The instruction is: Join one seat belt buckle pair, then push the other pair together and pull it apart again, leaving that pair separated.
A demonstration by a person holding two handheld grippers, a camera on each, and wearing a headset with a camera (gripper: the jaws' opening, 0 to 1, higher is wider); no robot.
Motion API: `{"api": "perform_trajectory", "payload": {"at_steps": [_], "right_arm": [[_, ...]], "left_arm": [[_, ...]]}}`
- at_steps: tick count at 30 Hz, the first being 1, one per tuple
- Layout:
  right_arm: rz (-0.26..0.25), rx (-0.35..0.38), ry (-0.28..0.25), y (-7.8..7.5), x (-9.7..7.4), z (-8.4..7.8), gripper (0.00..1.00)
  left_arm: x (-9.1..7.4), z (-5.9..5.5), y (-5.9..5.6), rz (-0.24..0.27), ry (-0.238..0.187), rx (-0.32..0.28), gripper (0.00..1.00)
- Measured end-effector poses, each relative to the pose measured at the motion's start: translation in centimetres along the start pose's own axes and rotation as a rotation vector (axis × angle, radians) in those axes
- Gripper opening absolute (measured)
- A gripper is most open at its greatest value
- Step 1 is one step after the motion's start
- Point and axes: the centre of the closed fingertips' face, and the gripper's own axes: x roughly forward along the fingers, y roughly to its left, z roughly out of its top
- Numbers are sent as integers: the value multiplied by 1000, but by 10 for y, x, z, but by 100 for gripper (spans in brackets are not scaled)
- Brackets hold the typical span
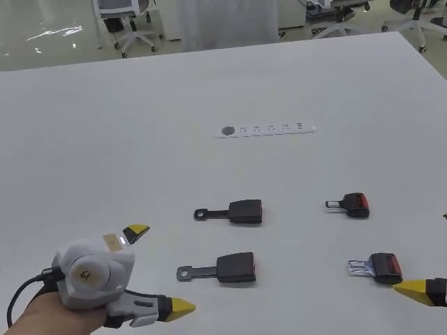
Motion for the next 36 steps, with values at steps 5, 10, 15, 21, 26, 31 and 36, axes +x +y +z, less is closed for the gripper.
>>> {"api": "perform_trajectory", "payload": {"at_steps": [5,10,15,21,26,31,36], "right_arm": [[-2,-9,0,0,1,2,91],[6,-28,13,0,4,2,90],[8,-39,8,0,5,4,88],[17,-40,17,-1,8,-1,87],[29,-11,8,-4,10,-2,87],[32,-22,4,-7,12,0,87],[34,-57,17,-9,16,-2,87]], "left_arm": [[0,0,1,0,0,4,99],[3,3,1,-2,1,16,99],[5,6,-1,-3,-4,31,99],[6,2,-2,-8,10,37,98],[10,-2,-5,-15,27,36,98],[11,1,-8,-20,22,40,98],[12,0,-10,-28,32,54,98]]}}
